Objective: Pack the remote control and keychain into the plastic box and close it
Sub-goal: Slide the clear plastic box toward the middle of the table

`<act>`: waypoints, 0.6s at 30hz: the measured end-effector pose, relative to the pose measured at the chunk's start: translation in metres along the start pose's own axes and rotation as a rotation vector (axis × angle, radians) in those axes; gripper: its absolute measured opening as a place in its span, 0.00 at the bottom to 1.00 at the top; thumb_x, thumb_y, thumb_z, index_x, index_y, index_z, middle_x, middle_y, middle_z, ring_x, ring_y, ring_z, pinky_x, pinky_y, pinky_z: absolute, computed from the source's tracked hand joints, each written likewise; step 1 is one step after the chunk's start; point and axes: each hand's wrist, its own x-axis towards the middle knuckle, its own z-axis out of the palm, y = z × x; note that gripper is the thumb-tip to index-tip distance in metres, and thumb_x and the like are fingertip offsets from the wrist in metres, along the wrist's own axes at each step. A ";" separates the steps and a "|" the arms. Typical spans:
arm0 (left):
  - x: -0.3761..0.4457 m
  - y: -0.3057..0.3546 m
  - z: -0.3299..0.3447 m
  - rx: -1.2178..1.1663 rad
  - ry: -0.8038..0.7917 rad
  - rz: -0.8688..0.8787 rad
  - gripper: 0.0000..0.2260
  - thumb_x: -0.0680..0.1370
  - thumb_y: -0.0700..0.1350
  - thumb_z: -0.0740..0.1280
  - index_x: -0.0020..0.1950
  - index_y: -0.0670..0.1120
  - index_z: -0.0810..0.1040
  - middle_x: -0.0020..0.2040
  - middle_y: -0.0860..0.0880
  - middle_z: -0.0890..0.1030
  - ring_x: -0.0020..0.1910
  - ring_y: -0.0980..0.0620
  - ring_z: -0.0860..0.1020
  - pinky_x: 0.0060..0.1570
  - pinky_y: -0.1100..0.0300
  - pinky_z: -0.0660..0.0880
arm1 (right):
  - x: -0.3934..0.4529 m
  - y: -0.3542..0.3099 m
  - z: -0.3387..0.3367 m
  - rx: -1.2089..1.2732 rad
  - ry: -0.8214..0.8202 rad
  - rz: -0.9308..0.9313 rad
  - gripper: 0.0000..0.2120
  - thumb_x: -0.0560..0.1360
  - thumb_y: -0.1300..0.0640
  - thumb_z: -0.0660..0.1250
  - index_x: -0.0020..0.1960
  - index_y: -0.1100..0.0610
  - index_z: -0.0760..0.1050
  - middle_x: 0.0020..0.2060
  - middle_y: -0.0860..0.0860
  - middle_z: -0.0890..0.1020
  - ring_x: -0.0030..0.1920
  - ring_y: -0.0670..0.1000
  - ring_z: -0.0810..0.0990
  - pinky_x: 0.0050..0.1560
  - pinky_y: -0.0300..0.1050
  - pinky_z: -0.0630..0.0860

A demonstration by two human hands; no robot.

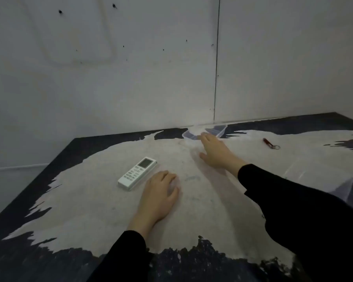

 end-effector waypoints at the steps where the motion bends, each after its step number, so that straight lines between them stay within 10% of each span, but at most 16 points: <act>1: 0.001 -0.002 0.002 -0.013 0.011 -0.004 0.19 0.76 0.53 0.60 0.65 0.49 0.71 0.66 0.48 0.73 0.65 0.50 0.69 0.66 0.54 0.65 | 0.005 0.000 0.003 0.002 0.010 0.001 0.28 0.73 0.55 0.64 0.70 0.58 0.61 0.71 0.58 0.66 0.72 0.59 0.63 0.65 0.56 0.68; 12: 0.002 -0.008 0.001 -0.066 0.002 0.030 0.19 0.77 0.53 0.60 0.66 0.50 0.71 0.68 0.49 0.72 0.67 0.50 0.67 0.67 0.53 0.63 | -0.060 0.004 -0.005 0.146 0.173 -0.008 0.14 0.76 0.65 0.58 0.57 0.54 0.74 0.50 0.56 0.80 0.54 0.56 0.74 0.47 0.48 0.72; 18: 0.002 -0.007 -0.003 -0.098 -0.024 0.010 0.19 0.77 0.53 0.59 0.66 0.49 0.70 0.67 0.48 0.73 0.65 0.50 0.69 0.66 0.53 0.64 | -0.122 0.017 -0.022 0.228 0.219 0.035 0.12 0.75 0.67 0.60 0.47 0.52 0.75 0.61 0.53 0.72 0.64 0.52 0.68 0.60 0.41 0.65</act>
